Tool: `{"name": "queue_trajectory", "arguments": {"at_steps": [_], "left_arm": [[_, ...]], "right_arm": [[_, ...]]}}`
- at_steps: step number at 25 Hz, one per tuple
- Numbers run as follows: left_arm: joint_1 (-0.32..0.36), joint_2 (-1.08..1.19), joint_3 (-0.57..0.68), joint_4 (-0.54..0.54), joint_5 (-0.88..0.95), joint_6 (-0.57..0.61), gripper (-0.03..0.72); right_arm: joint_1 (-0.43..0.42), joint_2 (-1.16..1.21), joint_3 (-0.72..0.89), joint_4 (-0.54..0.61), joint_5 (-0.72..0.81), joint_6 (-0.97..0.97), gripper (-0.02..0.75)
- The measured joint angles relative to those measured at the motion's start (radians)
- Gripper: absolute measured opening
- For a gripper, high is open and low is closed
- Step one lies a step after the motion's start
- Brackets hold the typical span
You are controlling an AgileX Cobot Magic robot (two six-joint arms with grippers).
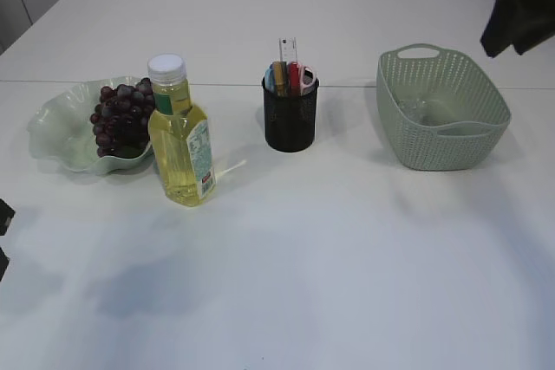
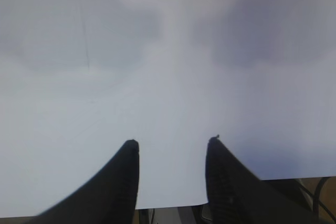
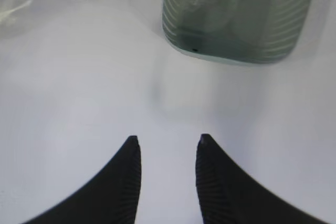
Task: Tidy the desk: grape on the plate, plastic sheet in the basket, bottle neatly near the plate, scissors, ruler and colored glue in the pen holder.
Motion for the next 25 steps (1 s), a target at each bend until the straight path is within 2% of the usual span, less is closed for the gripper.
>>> {"name": "queue_trajectory", "arguments": {"at_steps": [6,12,25], "left_arm": [[0.000,-0.005,0.000,0.000,0.000,0.000,0.309],[0.000,-0.047,0.000,0.011,0.002,0.000,0.309],[0.000,-0.426,0.000,0.064,0.140,0.000,0.309]], "right_arm": [[0.000,-0.174,0.143,-0.098,-0.004,0.054,0.293],[0.000,-0.319,0.261,-0.110,-0.004,0.058,0.294],[0.000,-0.691,0.417,-0.132,0.010,0.157,0.294]]}}
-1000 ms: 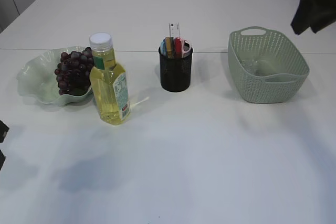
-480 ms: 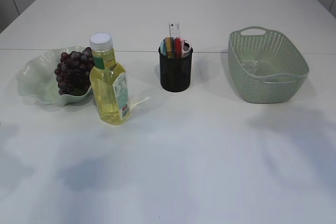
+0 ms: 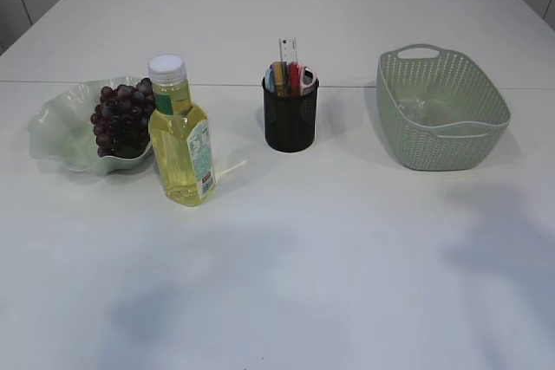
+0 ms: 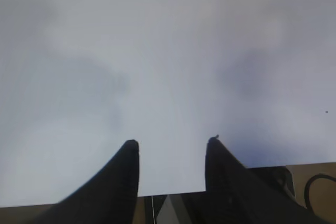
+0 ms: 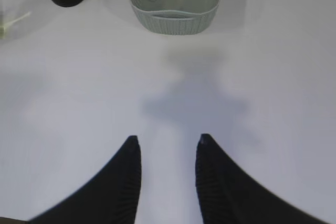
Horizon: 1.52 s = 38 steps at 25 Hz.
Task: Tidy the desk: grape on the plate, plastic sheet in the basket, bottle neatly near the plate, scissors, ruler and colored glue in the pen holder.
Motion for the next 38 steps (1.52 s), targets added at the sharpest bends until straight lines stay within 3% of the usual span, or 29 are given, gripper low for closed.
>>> {"name": "queue_trajectory", "arguments": {"at_steps": [10,19,31,38], "left_arm": [[0.000,-0.343,0.000,0.079,0.143,0.000,0.312],[0.000,-0.583,0.000,0.101,0.199,0.000,0.465],[0.000,-0.845,0.000,0.103,0.206,0.000,0.475],[0.000,-0.873,0.018,0.103,0.211,0.000,0.475]], "right_arm": [[0.000,-0.288,0.005,-0.002,0.035,0.036,0.294],[0.000,-0.528,0.023,0.052,0.043,0.062,0.324],[0.000,-0.840,0.238,0.236,0.052,0.066,0.336],[0.000,-0.937,0.259,0.241,0.055,-0.026,0.336]]}}
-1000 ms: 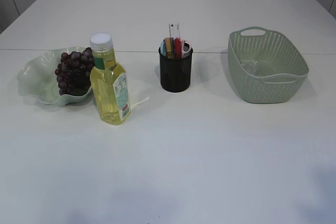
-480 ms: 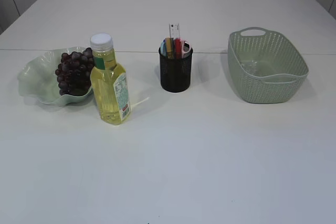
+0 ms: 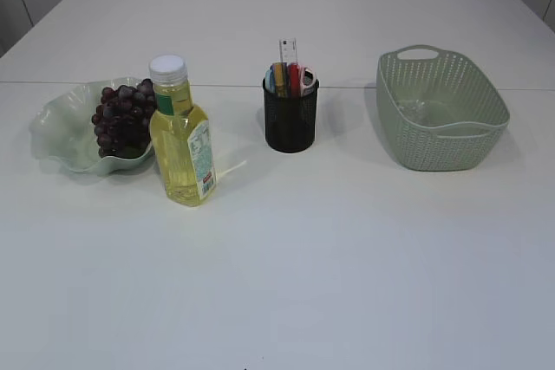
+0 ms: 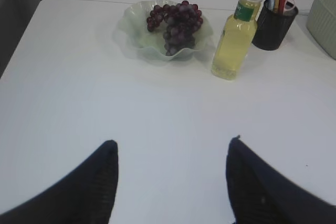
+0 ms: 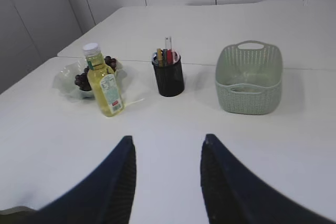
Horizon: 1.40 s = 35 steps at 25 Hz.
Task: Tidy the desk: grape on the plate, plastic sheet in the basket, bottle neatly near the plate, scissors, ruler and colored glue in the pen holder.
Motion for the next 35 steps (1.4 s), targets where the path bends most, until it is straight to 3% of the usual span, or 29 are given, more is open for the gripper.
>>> {"name": "queue_trajectory", "arguments": {"at_steps": [6,12,27,35], "left_arm": [[0.000,0.000,0.085,-0.002,0.000,0.000,0.475],[0.000,0.000,0.145,-0.002,0.000,0.000,0.475],[0.000,0.000,0.152,0.038,0.000,0.000,0.475],[0.000,0.000,0.192,0.039,-0.002,0.000,0.475]], "right_arm": [[0.000,-0.009,0.029,-0.094,0.000,-0.044,0.337],[0.000,-0.009,0.149,-0.104,0.000,-0.045,0.337],[0.000,-0.009,0.358,-0.175,0.000,-0.046,0.337],[0.000,-0.008,0.372,-0.184,0.000,-0.046,0.338]]}}
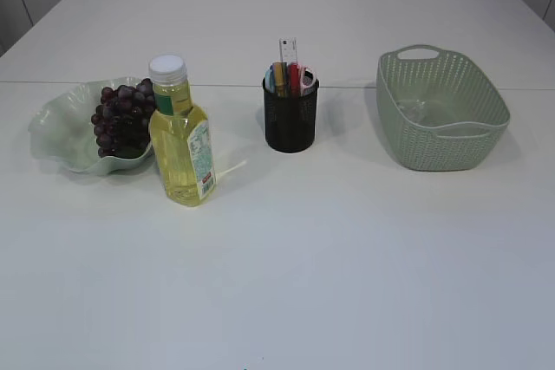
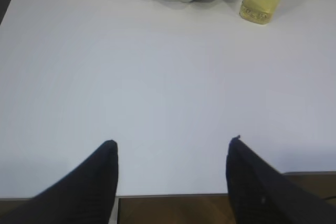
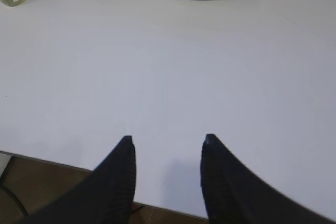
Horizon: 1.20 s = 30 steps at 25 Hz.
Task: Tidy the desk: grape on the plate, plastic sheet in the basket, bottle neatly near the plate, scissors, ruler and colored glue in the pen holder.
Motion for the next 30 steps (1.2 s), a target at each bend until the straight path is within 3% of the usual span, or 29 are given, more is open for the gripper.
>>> {"name": "queue_trajectory", "arguments": {"at_steps": [16,30], "left_arm": [[0.000,0.000,0.044,0.000,-0.148,0.000,0.435],[0.000,0.000,0.048,0.000,-0.159,0.000,0.435]], "right_arm": [[0.000,0.000,0.018,-0.035,-0.052,-0.002,0.339],[0.000,0.000,0.054,-0.068,-0.126,-0.030,0.339]]}}
